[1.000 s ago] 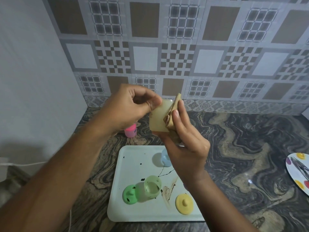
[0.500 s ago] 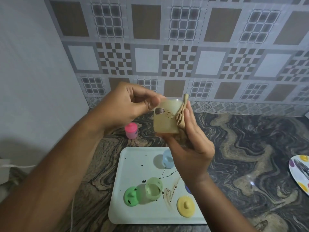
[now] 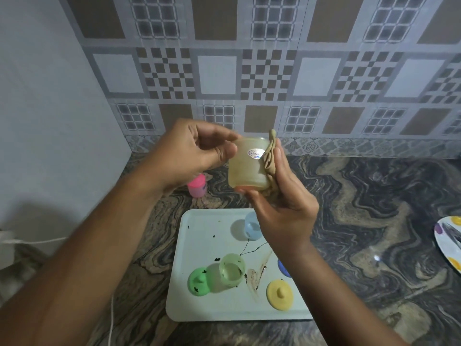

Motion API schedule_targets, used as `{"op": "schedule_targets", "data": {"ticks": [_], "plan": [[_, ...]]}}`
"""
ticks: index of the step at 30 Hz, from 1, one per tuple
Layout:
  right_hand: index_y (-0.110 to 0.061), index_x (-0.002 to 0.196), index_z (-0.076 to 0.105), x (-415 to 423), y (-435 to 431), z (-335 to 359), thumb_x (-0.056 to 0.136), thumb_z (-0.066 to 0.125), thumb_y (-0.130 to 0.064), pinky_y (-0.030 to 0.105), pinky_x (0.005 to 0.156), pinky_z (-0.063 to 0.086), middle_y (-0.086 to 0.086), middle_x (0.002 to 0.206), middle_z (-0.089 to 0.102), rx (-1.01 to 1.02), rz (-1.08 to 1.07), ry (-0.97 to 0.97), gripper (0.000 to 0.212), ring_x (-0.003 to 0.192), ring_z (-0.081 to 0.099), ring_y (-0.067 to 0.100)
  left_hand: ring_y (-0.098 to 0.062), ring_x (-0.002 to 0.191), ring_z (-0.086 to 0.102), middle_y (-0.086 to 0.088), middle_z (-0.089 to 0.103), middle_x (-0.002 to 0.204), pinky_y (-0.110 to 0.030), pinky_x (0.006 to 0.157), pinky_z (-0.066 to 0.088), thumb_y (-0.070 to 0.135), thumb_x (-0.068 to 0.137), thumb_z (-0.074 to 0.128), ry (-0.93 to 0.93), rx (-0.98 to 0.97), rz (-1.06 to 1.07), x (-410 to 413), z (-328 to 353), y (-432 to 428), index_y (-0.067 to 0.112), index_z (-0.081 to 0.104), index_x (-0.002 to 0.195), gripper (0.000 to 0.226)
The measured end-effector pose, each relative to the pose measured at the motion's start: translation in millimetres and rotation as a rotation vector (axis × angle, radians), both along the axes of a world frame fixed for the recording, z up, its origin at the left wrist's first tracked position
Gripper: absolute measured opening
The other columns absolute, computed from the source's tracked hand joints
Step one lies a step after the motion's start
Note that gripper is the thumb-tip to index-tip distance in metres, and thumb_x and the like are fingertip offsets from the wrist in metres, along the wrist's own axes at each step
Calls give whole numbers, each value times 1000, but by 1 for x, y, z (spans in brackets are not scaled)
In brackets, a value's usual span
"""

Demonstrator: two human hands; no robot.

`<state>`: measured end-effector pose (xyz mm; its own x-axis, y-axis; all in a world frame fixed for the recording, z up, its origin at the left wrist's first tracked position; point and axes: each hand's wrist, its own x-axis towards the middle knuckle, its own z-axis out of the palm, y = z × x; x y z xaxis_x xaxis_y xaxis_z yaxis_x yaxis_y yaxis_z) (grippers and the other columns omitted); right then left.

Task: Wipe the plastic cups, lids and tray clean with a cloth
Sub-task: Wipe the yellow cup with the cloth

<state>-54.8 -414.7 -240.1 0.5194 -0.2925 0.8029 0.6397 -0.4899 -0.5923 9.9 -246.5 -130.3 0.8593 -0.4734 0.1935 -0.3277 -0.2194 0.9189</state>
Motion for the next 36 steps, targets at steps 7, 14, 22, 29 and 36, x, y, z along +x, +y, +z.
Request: {"op": "schedule_targets", "data": {"ticks": [7, 14, 22, 29, 36], "plan": [[10, 135, 52, 0, -3, -2, 82, 88, -20, 41, 85, 64, 33, 143, 50, -129, -42, 34, 71, 136, 56, 14, -18, 90, 74, 7, 77, 92, -51, 82, 60, 35, 76, 81, -98, 117, 9, 1, -2, -9, 27, 77, 96, 21], [1, 145, 42, 4, -2, -6, 84, 84, -31, 63, 98, 54, 28, 147, 51, 222, 117, 91, 80, 134, 56, 42, -24, 97, 71, -7, 76, 93, -36, 79, 60, 24, 75, 72, 132, -114, -27, 10, -14, -12, 14, 75, 95, 23], [13, 135, 50, 4, -3, -9, 74, 94, -11, 30, 101, 55, 35, 141, 52, -71, -38, 49, 79, 139, 53, 14, -35, 87, 72, 7, 76, 92, -60, 70, 59, 47, 79, 77, -100, 112, 28, 6, -9, -15, 32, 76, 93, 20], [9, 143, 40, 6, -1, -11, 84, 85, -28, 62, 99, 54, 33, 144, 51, 134, 76, 40, 82, 134, 55, 44, -19, 95, 72, -1, 77, 90, -34, 77, 61, 21, 75, 70, 141, -125, -22, 8, -10, -12, 13, 73, 94, 21], [14, 135, 50, 3, -4, -4, 76, 92, -14, 31, 107, 52, 34, 142, 51, -79, -26, 48, 77, 140, 51, 15, -20, 82, 73, 9, 75, 85, -46, 75, 61, 36, 83, 77, -150, 135, 50, 2, -1, -15, 27, 76, 89, 12]]}}
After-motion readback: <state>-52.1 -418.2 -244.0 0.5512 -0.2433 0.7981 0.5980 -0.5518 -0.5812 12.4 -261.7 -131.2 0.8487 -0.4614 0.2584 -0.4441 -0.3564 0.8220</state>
